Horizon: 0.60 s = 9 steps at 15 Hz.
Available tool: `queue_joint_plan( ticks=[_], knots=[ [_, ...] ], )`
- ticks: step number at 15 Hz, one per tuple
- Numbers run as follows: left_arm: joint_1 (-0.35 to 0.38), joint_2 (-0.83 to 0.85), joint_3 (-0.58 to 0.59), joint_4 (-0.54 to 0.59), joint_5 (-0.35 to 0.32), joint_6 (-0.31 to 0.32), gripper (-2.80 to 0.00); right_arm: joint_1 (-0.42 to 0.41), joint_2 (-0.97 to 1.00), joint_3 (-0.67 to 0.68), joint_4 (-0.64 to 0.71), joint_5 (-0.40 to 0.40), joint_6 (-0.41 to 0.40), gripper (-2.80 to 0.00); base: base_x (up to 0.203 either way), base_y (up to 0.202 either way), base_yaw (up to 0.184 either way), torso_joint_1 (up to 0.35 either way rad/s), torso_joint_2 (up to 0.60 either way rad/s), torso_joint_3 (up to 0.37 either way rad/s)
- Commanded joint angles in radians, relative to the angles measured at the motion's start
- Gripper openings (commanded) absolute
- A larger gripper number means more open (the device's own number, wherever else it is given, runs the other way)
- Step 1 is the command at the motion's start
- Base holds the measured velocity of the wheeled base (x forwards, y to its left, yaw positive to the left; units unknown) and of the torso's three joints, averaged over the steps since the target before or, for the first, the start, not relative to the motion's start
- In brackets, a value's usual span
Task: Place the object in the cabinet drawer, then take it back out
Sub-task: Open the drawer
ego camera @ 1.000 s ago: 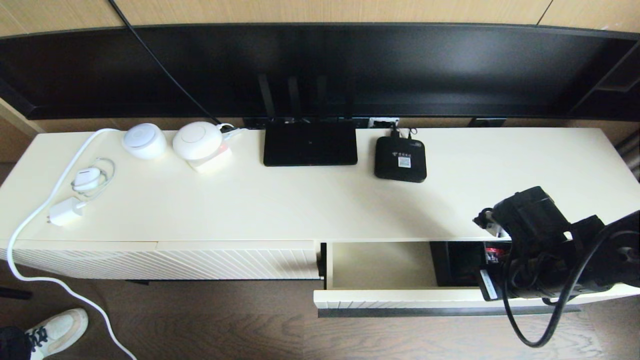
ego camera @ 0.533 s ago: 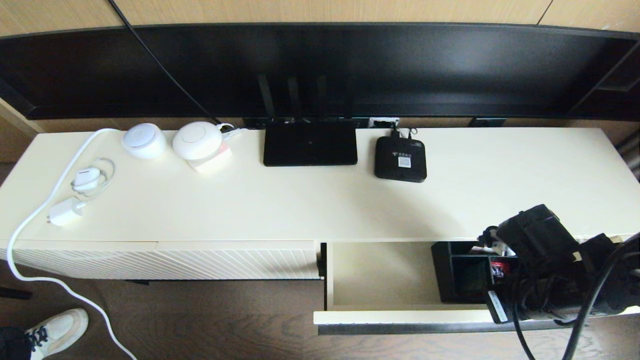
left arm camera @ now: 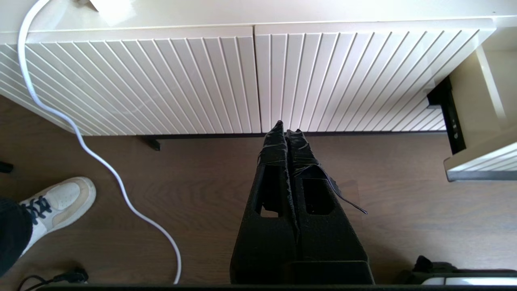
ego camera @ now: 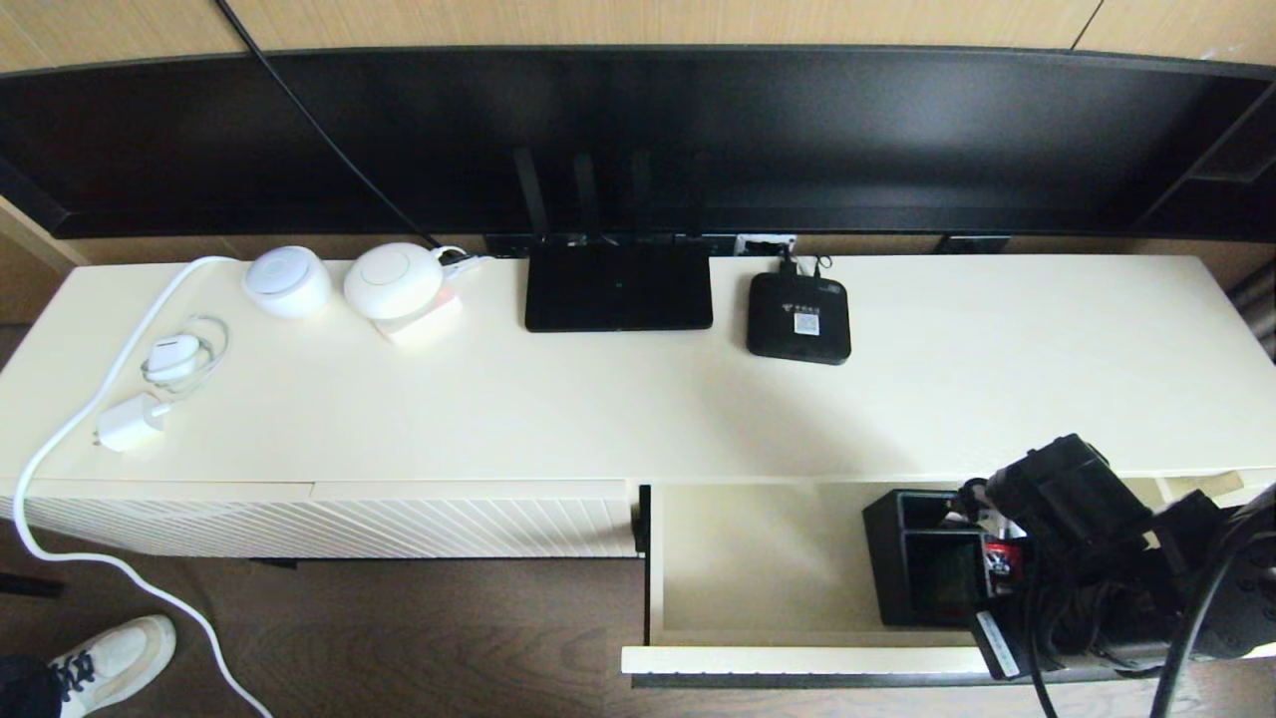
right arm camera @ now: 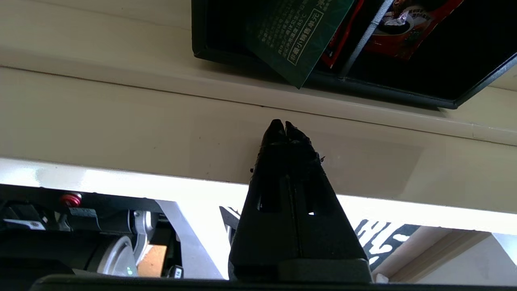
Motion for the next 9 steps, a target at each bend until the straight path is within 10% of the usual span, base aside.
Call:
queue_joint_plan(
  ticks=[1, 9],
  knots=[
    [0.000, 0.000, 0.000, 0.000, 0.000, 0.000, -2.80, 0.003, -0.001, 0.015, 0.005, 0.001, -0.001, -2.80, 0.000, 0.000, 0.000, 0.000, 0.00, 0.000],
    [0.000, 0.000, 0.000, 0.000, 0.000, 0.000, -2.80, 0.019, -0.023, 0.046, 0.026, -0.034, -0.002, -2.80, 0.000, 0.000, 0.000, 0.000, 0.00, 0.000]
  ],
)
